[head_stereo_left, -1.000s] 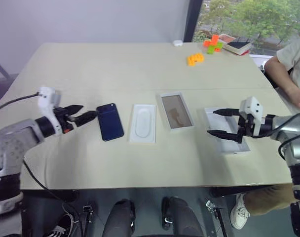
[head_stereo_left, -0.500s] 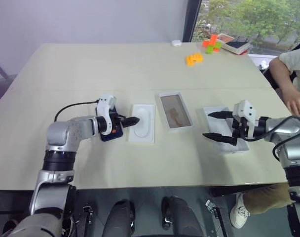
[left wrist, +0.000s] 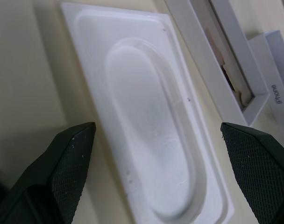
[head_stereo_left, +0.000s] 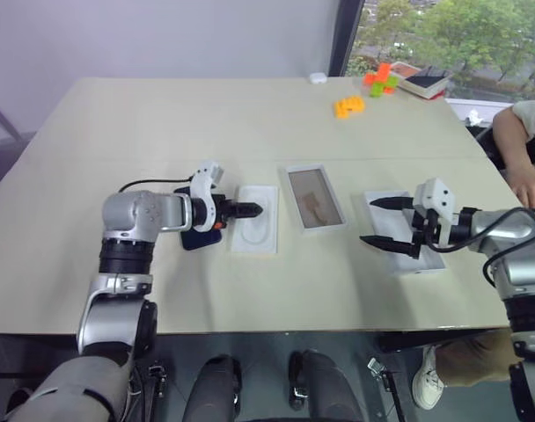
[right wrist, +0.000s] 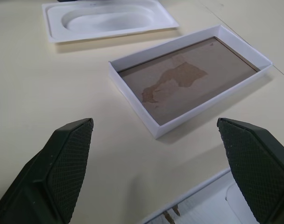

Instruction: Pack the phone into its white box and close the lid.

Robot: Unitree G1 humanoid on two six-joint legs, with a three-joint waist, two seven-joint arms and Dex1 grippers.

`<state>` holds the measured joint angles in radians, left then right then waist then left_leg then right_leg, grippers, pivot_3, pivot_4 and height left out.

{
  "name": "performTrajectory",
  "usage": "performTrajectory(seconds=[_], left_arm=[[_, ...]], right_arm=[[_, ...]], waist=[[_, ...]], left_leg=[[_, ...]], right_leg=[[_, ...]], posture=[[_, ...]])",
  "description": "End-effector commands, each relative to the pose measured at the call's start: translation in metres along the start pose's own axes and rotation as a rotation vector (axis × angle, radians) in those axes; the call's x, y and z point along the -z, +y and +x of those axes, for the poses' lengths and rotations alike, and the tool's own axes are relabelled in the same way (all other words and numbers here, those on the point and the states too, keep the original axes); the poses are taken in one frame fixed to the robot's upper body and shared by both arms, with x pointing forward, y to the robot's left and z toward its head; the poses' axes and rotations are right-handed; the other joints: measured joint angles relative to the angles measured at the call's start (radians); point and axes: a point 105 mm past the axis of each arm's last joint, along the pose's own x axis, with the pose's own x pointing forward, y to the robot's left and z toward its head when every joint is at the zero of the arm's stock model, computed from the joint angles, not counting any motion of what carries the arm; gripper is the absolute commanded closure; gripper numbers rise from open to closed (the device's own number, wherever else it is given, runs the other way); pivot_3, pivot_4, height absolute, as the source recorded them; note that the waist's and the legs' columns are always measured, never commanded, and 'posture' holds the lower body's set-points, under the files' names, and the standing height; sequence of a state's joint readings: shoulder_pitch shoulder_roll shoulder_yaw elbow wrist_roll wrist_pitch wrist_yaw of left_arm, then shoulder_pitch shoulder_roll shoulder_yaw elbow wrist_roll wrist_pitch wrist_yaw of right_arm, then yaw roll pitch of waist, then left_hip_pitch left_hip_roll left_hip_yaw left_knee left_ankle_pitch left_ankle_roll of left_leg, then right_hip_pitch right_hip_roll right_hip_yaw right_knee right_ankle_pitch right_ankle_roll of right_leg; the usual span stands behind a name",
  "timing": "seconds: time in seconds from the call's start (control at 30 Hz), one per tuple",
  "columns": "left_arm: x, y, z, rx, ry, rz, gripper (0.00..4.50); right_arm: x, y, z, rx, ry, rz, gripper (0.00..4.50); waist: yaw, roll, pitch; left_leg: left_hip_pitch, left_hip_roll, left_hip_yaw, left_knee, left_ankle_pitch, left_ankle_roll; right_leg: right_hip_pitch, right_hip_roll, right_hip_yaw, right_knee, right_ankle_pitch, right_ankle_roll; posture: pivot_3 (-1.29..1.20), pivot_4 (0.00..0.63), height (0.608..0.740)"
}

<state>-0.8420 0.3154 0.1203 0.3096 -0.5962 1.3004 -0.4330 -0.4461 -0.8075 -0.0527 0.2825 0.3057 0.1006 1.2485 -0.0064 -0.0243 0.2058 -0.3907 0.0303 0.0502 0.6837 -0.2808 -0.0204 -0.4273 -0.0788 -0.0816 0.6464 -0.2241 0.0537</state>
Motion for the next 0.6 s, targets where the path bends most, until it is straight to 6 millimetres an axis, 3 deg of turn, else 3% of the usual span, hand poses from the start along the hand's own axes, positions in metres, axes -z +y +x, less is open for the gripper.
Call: performTrajectory(seconds=[0.03, 0.13, 0.23, 0.47, 0.6], left_arm=[[0.001, -0.006, 0.007, 0.013, 0.009, -0.009, 0.0], [0.01, 0.001, 0.012, -0.006, 0.022, -0.034, 0.0], [0.014, 0.007, 0.011, -0.025, 0.022, -0.059, 0.81], [0.019, 0.009, 0.009, -0.02, 0.029, -0.084, 4.38], [0.018, 0.008, 0.005, 0.016, 0.012, -0.141, 4.45]], right_arm=[[-0.01, -0.004, -0.001, 0.015, -0.02, -0.04, 0.06], [-0.01, -0.004, -0.002, 0.017, -0.017, -0.047, 0.06], [-0.011, -0.005, -0.003, 0.02, -0.016, -0.05, 0.0], [-0.01, -0.006, -0.002, 0.024, -0.012, -0.056, 0.0], [-0.013, -0.006, 0.0, 0.023, -0.018, -0.064, 0.0]], waist=[[0.0, 0.0, 0.0], [0.001, 0.0, 0.0], [0.001, 0.0, 0.0], [-0.001, 0.0, 0.0], [-0.002, 0.0, 0.0]], left_leg=[[0.0, 0.0, 0.0, 0.0, 0.0, 0.0], [0.0, 0.0, 0.0, 0.0, 0.0, 0.0], [0.0, 0.0, 0.0, 0.0, 0.0, 0.0], [0.0, 0.0, 0.0, 0.0, 0.0, 0.0], [0.0, 0.0, 0.0, 0.0, 0.0, 0.0]], right_leg=[[0.0, 0.0, 0.0, 0.0, 0.0, 0.0], [0.0, 0.0, 0.0, 0.0, 0.0, 0.0], [0.0, 0.0, 0.0, 0.0, 0.0, 0.0], [0.0, 0.0, 0.0, 0.0, 0.0, 0.0], [0.0, 0.0, 0.0, 0.0, 0.0, 0.0]], posture=[[0.0, 0.15, 0.74], [0.0, 0.15, 0.74], [0.0, 0.15, 0.74], [0.0, 0.15, 0.74], [0.0, 0.15, 0.74]])
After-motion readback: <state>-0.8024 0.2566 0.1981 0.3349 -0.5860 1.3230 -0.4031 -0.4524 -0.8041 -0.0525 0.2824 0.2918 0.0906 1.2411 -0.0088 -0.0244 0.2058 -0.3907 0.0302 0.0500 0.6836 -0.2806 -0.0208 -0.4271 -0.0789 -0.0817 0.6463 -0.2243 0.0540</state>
